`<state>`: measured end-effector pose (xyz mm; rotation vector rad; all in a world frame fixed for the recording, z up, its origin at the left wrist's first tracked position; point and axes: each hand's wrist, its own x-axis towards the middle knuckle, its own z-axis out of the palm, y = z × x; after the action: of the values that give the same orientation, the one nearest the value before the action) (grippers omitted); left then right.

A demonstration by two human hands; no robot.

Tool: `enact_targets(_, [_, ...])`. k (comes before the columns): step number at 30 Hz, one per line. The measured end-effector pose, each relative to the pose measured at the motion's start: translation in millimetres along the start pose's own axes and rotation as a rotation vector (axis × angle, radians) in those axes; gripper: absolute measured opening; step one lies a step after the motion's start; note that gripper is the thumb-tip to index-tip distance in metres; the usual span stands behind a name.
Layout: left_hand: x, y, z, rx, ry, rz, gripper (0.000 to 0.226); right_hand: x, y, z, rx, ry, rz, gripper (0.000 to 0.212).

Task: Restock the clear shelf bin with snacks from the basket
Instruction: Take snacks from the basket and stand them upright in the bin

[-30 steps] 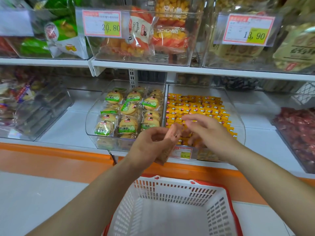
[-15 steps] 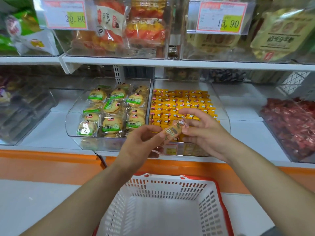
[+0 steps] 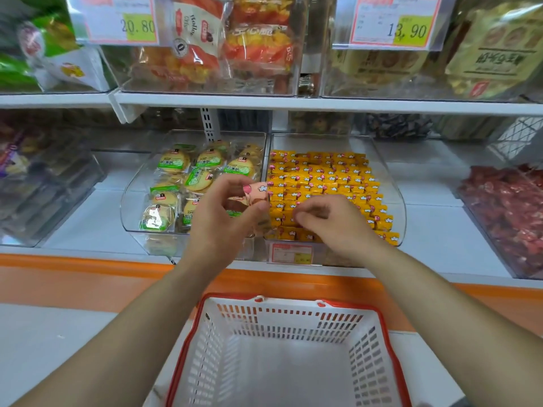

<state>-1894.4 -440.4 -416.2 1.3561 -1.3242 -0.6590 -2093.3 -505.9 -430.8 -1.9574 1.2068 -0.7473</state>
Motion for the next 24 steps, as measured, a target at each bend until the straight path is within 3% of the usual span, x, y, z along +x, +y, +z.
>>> enact_targets(3, [1,1,-3,0.113,-0.03,0.04,0.033,19,9,-1,-0.074,0.04,-0.036,0.018])
enact_targets(7, [0,3,-1,0.16,-0.04,0.089,0.034,50,14,12,-0.275,-0.121,-0.066,0.017])
enact_targets(14, [-1,1,-3,0.189,-0.039,0.124,0.038,77,13,6,-0.304,-0.359,-0.078,0.007])
enact_targets(19, [-3,-9,-2,0.387,-0.139,0.209,0.034,81,18,10,-0.331,-0.313,-0.101,0.011])
enact_targets(24, [-1,-12,0,0.63,-0.112,0.395,0.028,74,24,9,-0.219,-0.199,-0.124,0.018])
